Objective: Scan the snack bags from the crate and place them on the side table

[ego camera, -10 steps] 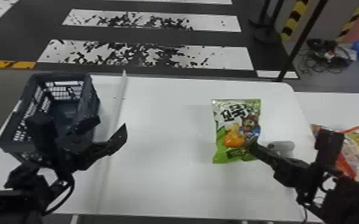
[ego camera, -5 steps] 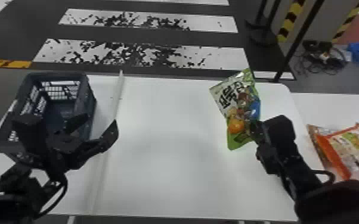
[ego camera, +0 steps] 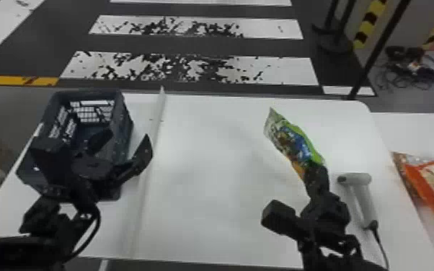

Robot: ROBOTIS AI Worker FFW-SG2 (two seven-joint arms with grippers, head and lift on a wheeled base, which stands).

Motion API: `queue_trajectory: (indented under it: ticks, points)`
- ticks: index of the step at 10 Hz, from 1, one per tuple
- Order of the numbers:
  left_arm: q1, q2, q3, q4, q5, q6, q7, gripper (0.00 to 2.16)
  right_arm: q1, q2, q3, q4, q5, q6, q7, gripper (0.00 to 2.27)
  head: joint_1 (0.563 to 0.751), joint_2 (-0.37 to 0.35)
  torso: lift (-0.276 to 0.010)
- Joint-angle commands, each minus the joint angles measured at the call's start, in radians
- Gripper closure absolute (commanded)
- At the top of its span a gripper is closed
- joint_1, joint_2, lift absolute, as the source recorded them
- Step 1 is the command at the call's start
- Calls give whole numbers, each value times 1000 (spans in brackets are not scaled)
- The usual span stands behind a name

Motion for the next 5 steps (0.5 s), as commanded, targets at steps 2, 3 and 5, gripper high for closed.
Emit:
queue_trajectory:
  ticks: [2, 3, 5]
  points:
    - [18, 2, -11, 5, -3, -116, 53, 39, -26, -10, 130, 123, 152, 76, -25, 2260, 695, 45, -50]
    - [23, 2, -16, 7, -3, -138, 87, 39, -30, -11, 160, 148, 160, 83, -25, 2253, 695, 62, -50]
    - [32, 0, -30, 11, -3, -159, 115, 39, -27, -25, 215, 155, 162, 104, -19, 1528, 695, 89, -50]
